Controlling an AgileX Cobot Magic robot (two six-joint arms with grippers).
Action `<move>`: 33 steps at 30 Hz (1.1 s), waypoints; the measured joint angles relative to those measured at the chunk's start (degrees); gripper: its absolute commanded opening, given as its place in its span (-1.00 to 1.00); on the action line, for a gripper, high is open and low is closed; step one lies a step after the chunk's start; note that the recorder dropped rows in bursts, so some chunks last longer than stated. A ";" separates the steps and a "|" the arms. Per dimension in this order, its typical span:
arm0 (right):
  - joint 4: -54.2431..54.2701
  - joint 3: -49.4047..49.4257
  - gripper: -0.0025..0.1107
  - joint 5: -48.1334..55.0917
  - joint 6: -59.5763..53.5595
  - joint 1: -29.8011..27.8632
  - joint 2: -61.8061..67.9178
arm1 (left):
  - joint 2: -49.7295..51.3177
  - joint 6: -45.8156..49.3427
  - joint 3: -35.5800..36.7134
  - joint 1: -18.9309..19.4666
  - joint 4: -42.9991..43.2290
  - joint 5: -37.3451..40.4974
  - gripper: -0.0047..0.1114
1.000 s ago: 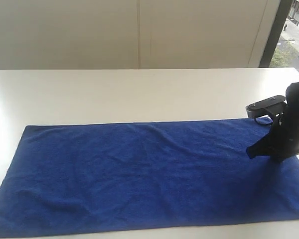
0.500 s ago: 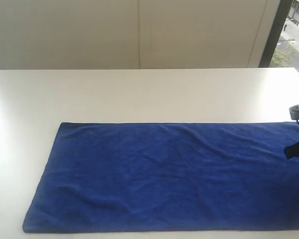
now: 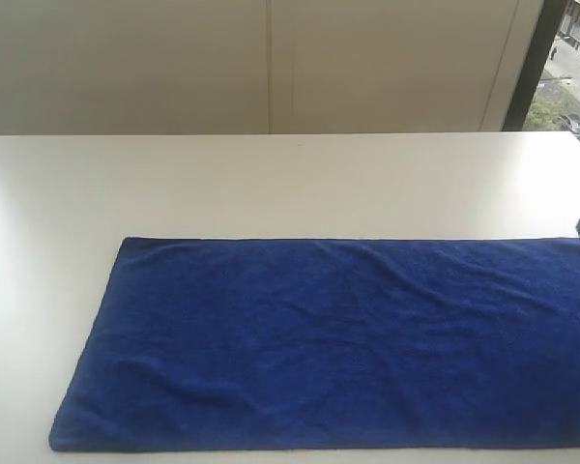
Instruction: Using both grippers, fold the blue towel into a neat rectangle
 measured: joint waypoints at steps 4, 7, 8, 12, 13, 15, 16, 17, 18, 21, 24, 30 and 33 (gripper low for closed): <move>4.72 -2.42 -0.01 4.87 -7.88 -3.69 -0.30 | 0.00 0.00 0.00 -0.25 0.00 0.00 -0.92; 13.83 -2.98 0.00 7.36 -18.28 -7.81 0.27 | 0.00 0.00 0.00 -1.43 -0.11 0.00 -0.92; 16.43 -3.08 -0.02 8.11 -21.04 -9.33 0.68 | 0.00 0.00 0.00 -1.74 -0.11 0.00 -0.92; 25.19 -3.10 -0.07 10.05 -31.12 -13.85 3.11 | 0.00 0.00 0.00 -2.34 -0.11 0.00 -0.92; 26.24 -3.10 -0.07 10.05 -32.60 -14.34 3.59 | 0.00 0.00 0.00 -2.34 -0.11 0.00 -0.92; 27.40 -3.10 -0.08 9.22 -34.63 -14.78 4.65 | 0.00 0.00 0.00 -2.34 -0.11 0.00 -0.92; 27.83 -3.10 -0.08 8.76 -35.12 -14.93 5.14 | 0.00 0.00 0.00 -2.34 -0.11 0.00 -0.92; 28.08 -3.19 -0.08 8.36 -35.52 -14.93 5.60 | 0.00 0.00 0.00 -2.39 -0.11 0.00 -0.92; 28.22 -3.19 -0.08 7.75 -35.93 -14.93 6.36 | 0.00 0.00 0.00 -2.39 -0.11 0.00 -0.92; 28.34 -3.19 -0.08 7.04 -36.83 -14.93 8.56 | 0.00 0.00 0.00 -2.39 -0.11 0.11 -0.92; 28.45 -3.19 -0.08 5.74 -37.18 -14.93 10.90 | 0.00 0.00 0.00 -2.39 -0.11 0.11 -0.92; 29.32 -3.19 -0.13 1.78 -37.12 -14.93 12.80 | 0.00 0.00 0.00 -2.39 -0.11 0.11 -0.92; 29.55 -3.19 -0.13 1.54 -37.12 -14.93 13.55 | 0.00 0.00 0.00 -2.39 -0.11 0.11 -0.92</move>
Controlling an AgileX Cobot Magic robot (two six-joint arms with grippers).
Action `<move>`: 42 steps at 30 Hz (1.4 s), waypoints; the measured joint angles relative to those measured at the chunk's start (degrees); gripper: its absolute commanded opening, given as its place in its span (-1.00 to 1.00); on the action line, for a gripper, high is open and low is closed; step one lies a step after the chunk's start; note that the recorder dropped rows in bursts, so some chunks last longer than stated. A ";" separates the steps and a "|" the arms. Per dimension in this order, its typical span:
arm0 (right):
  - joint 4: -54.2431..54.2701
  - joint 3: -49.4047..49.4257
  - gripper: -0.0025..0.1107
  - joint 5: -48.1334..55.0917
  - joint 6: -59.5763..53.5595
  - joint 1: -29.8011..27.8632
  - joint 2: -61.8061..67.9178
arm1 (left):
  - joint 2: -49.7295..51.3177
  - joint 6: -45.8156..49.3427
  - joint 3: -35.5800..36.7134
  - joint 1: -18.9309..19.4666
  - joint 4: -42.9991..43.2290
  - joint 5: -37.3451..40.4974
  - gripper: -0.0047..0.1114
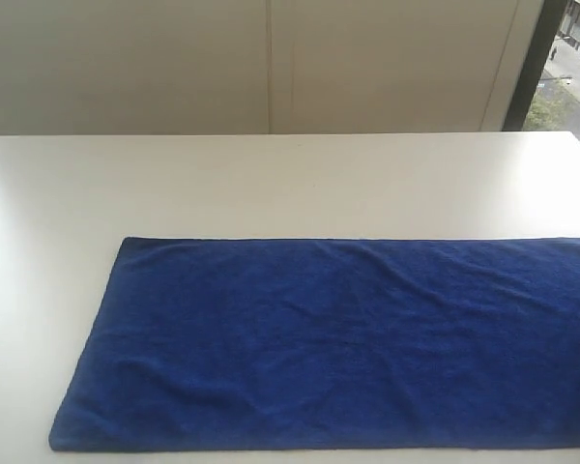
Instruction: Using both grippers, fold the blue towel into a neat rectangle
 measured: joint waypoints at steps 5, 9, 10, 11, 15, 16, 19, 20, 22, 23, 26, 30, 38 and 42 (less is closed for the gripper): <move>1.18 -0.15 -0.18 -0.21 -0.09 0.00 0.78 | 0.00 0.00 0.00 0.00 0.00 -0.11 -0.92; 1.31 -0.15 -0.33 -0.21 -0.09 0.00 0.78 | 0.00 0.00 0.00 0.00 0.00 -0.11 -0.92; 1.41 -0.15 -0.36 -0.21 -0.09 0.00 0.86 | 0.00 0.00 0.00 0.00 0.00 -0.11 -0.92; 1.41 -0.15 -0.39 -0.21 -0.09 0.00 0.86 | 0.00 0.00 0.00 0.00 0.00 -0.11 -0.92; 1.52 -0.25 -0.41 0.00 -0.09 0.00 0.86 | 0.00 0.00 0.00 0.00 0.00 -0.11 -0.92; 1.52 -0.25 -0.41 0.10 -0.09 0.00 0.86 | 0.00 0.00 0.00 0.00 0.00 -0.11 -0.92; 2.12 -0.25 -0.46 0.47 -0.09 0.00 0.86 | 0.00 0.00 0.00 0.00 0.00 -0.11 -0.92; 2.37 -0.25 -0.50 0.60 -0.14 0.00 0.86 | 0.00 0.00 0.00 0.00 0.00 -0.11 -0.92; 2.62 -0.25 -0.61 1.01 -0.14 0.00 0.86 | 0.00 0.00 0.00 0.00 0.00 -0.22 -0.92; 2.76 -0.25 -0.67 1.26 -0.14 0.00 0.86 | 0.00 0.00 0.00 0.00 0.00 -0.22 -0.92; 3.14 -0.25 -0.80 2.04 0.13 0.00 0.86 | 0.00 0.00 0.00 0.00 0.00 -0.22 -0.92; 3.59 -0.25 -0.96 2.60 0.54 0.00 0.86 | 0.00 0.00 0.00 0.00 0.00 -0.22 -0.92; 4.20 -1.86 -0.96 5.19 2.06 2.08 -1.88 | 0.00 0.00 0.00 0.00 0.00 -0.22 -0.92; 5.08 -1.86 -0.96 5.44 2.44 7.99 -4.06 | 0.00 0.00 0.00 0.00 0.00 -0.22 -0.92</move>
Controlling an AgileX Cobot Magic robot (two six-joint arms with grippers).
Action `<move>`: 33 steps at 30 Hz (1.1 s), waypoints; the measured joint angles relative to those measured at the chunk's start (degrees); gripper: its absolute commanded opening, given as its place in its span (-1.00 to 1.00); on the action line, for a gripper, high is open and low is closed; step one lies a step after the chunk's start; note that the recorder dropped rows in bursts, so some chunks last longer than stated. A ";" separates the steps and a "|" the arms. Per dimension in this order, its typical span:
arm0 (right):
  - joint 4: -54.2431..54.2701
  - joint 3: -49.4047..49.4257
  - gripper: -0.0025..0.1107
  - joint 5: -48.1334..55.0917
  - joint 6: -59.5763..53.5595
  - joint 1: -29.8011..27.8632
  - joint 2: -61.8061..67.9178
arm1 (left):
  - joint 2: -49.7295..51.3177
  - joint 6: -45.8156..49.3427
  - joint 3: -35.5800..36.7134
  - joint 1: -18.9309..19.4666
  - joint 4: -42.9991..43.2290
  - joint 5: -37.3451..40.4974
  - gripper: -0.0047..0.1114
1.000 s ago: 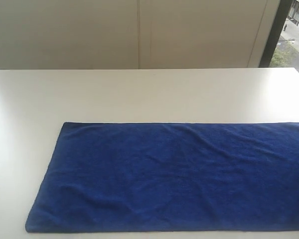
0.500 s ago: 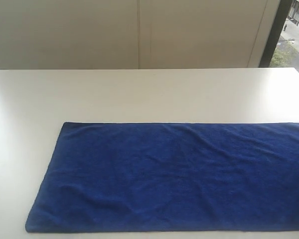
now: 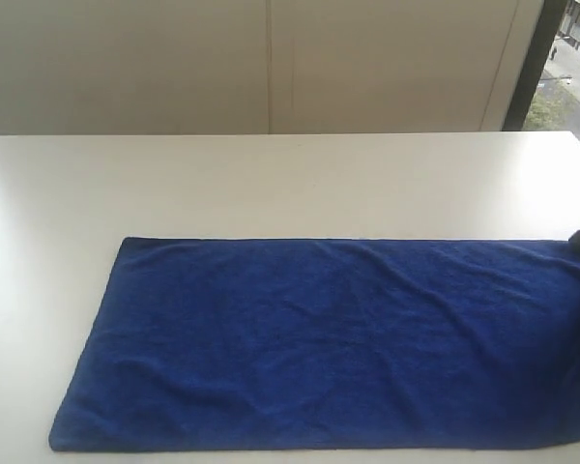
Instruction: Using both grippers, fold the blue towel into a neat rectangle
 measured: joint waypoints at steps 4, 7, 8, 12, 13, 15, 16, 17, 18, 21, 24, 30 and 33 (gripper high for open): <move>1.08 -0.14 -0.96 0.82 0.09 6.24 -1.56 | 0.00 0.00 0.00 0.00 0.00 0.00 -0.92; 1.61 -0.40 -0.96 1.07 0.22 11.04 -2.55 | 0.00 0.00 0.00 0.00 0.00 0.00 -0.92; 2.08 -0.56 -0.96 1.17 0.38 12.81 -2.77 | 0.00 0.00 0.00 0.00 0.00 0.00 -0.92; 2.86 -2.52 -0.96 2.41 1.62 20.05 -3.51 | 0.00 0.00 0.00 0.00 -0.27 0.00 -0.92; 3.00 -3.06 -0.96 2.54 1.99 22.04 -3.44 | 0.00 0.00 0.00 0.00 -0.37 0.00 -0.92; 3.34 -4.43 -0.96 2.77 2.63 26.14 -3.44 | 0.00 0.00 0.00 0.00 -0.36 0.00 -0.92; 3.58 -4.98 -0.96 2.77 2.75 27.81 -3.44 | 0.00 0.00 0.00 0.00 -0.36 0.00 -0.92; 3.69 -5.86 -0.96 2.90 3.17 30.33 -3.44 | 0.00 0.00 0.00 0.00 -0.36 0.00 -0.92; 3.75 -6.47 -0.96 2.90 3.71 32.02 -3.44 | 0.00 0.00 0.00 0.00 -0.36 0.00 -0.92; 3.84 -8.97 -0.96 2.66 5.56 37.71 -3.44 | 0.00 0.00 0.00 0.00 -0.36 0.00 -0.92; 3.88 -11.79 -0.96 2.14 7.39 43.11 -3.34 | 0.00 0.00 0.00 0.00 -0.36 0.00 -0.92; 3.99 -18.09 -0.96 1.80 10.50 50.90 0.00 | 0.00 0.00 0.00 0.00 -0.36 0.00 -0.92; 3.99 -21.24 -0.96 1.80 11.46 54.23 2.24 | 0.00 0.00 0.00 0.00 -0.36 0.09 -0.92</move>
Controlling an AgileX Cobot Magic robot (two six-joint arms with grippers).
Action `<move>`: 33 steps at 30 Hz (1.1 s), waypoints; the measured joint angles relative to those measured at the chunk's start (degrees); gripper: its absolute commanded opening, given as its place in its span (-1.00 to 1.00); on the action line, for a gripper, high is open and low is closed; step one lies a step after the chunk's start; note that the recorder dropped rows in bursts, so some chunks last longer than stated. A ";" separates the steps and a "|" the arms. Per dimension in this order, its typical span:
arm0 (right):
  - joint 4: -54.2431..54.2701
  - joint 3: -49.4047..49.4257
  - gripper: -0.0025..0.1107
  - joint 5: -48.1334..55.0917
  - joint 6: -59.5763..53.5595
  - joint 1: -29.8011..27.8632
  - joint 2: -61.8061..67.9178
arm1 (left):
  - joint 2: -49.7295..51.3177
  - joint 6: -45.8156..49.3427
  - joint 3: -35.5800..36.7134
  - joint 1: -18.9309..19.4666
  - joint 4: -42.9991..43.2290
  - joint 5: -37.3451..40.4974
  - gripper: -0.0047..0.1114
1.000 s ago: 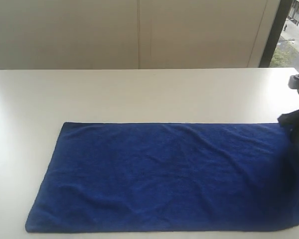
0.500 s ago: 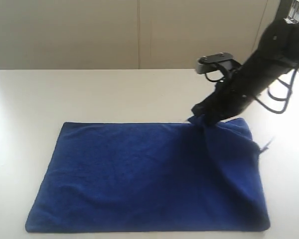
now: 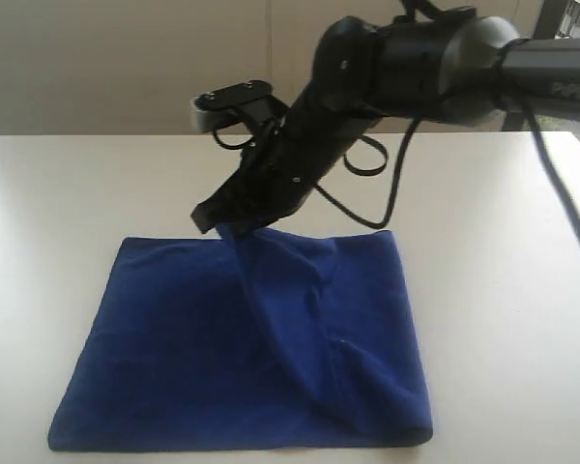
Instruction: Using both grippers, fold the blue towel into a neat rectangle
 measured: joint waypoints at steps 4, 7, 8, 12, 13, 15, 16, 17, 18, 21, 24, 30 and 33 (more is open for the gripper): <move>0.00 -4.08 -0.96 0.00 1.10 4.09 3.06 | 0.00 0.00 0.00 0.00 0.00 0.00 -0.92; 0.00 -6.93 -0.96 0.00 1.89 6.01 5.79 | 0.00 0.00 0.00 0.00 0.00 0.00 -0.92; 0.00 -7.97 -0.96 0.00 2.39 6.43 6.73 | 0.00 0.00 0.00 0.00 0.00 0.00 -0.92; 0.04 -11.77 -0.96 0.00 3.53 7.87 9.85 | 0.00 0.00 0.00 0.00 0.00 0.00 -0.92; 0.04 -12.48 -0.96 0.00 3.82 8.16 10.33 | 0.00 0.00 0.00 0.00 0.00 0.00 -0.92; 0.29 -14.20 -0.96 0.10 4.22 8.40 11.15 | 0.00 0.00 0.00 0.00 0.00 0.00 -0.92; 0.73 -14.77 -0.96 0.10 4.36 8.43 11.41 | 0.00 0.00 0.00 0.00 0.00 0.00 -0.92; 1.15 -15.37 -0.96 -0.17 4.43 8.43 11.55 | 0.00 0.00 0.00 0.00 0.00 0.00 -0.92; 1.29 -15.83 -0.96 -0.38 4.47 8.43 11.67 | 0.00 0.00 0.00 0.00 0.00 0.00 -0.92; 1.53 -17.55 -0.96 -1.18 4.68 8.43 12.18 | 0.00 0.00 0.00 0.00 0.00 0.00 -0.92; 2.04 -18.55 -0.96 -1.90 4.68 8.43 13.10 | 0.00 0.00 0.00 0.00 0.00 0.00 -0.92; 3.67 -18.68 -0.71 -3.32 2.67 8.43 16.41 | 0.00 0.00 0.00 0.00 0.00 0.00 -0.92; 5.89 -18.68 -0.22 -3.46 0.11 8.43 17.36 | 0.00 0.00 0.00 0.00 0.00 -0.11 -0.92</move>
